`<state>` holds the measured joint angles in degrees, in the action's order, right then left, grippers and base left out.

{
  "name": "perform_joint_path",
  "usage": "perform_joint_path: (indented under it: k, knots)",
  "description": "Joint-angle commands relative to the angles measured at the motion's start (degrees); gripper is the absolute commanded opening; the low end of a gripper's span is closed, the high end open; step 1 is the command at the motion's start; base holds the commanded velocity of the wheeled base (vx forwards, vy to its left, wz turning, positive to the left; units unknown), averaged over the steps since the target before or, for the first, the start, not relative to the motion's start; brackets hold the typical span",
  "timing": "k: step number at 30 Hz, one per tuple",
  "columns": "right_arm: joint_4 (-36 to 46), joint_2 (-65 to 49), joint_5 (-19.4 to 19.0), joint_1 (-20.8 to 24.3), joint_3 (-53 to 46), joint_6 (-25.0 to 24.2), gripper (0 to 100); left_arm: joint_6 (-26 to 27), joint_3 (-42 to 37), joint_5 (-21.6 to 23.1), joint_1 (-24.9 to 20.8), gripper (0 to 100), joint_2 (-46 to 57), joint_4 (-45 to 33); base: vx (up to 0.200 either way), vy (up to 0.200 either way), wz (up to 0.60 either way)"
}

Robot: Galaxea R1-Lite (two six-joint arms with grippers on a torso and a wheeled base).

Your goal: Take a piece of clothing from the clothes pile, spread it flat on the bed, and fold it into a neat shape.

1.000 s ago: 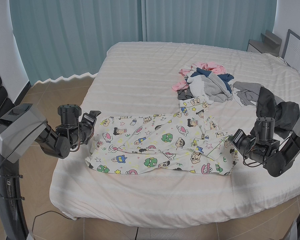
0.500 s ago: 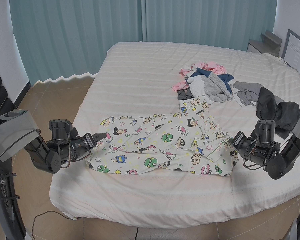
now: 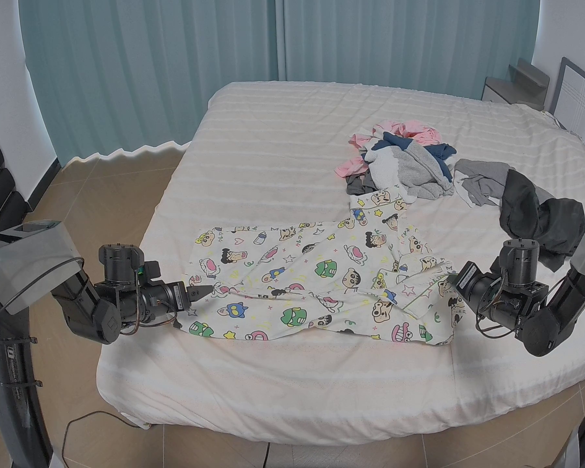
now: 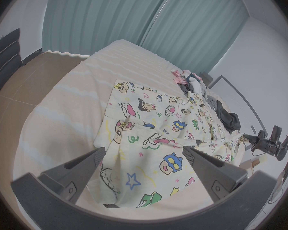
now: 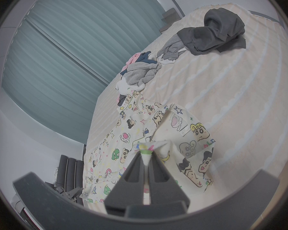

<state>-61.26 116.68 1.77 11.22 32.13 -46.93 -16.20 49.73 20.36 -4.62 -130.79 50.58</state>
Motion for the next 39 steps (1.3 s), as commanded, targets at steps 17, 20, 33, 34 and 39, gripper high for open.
perform_joint_path:
  k: [17, 20, 33, 34, 39]
  knots:
    - [-0.1, 0.0, 0.0, 0.1, -0.1, 0.0, 0, 5.7, 4.6, 0.5, -1.1, 0, -3.5, -5.9, 0.000, 0.000, 0.00]
    - [-0.1, -0.1, 0.0, 0.1, -0.1, 0.1, 0, 5.7, 4.9, 0.5, -1.0, 0, -3.5, -6.7, 0.000, 0.000, 0.00]
    - [-0.1, -0.1, 0.0, -0.1, -0.1, 0.1, 0, 5.6, 3.9, 0.5, 1.5, 0, -2.2, -6.9, 0.000, 0.000, 0.00]
    - [-0.1, 0.0, 0.0, -0.1, -0.1, 0.1, 0, 5.6, 3.4, 0.6, 1.7, 0, -1.7, -6.9, 0.000, 0.000, 0.00]
    - [-0.1, 0.2, 0.0, -0.3, -0.1, 0.1, 0, 5.6, 1.3, 0.6, 2.2, 0, -0.6, -6.6, 0.000, 0.000, 0.00]
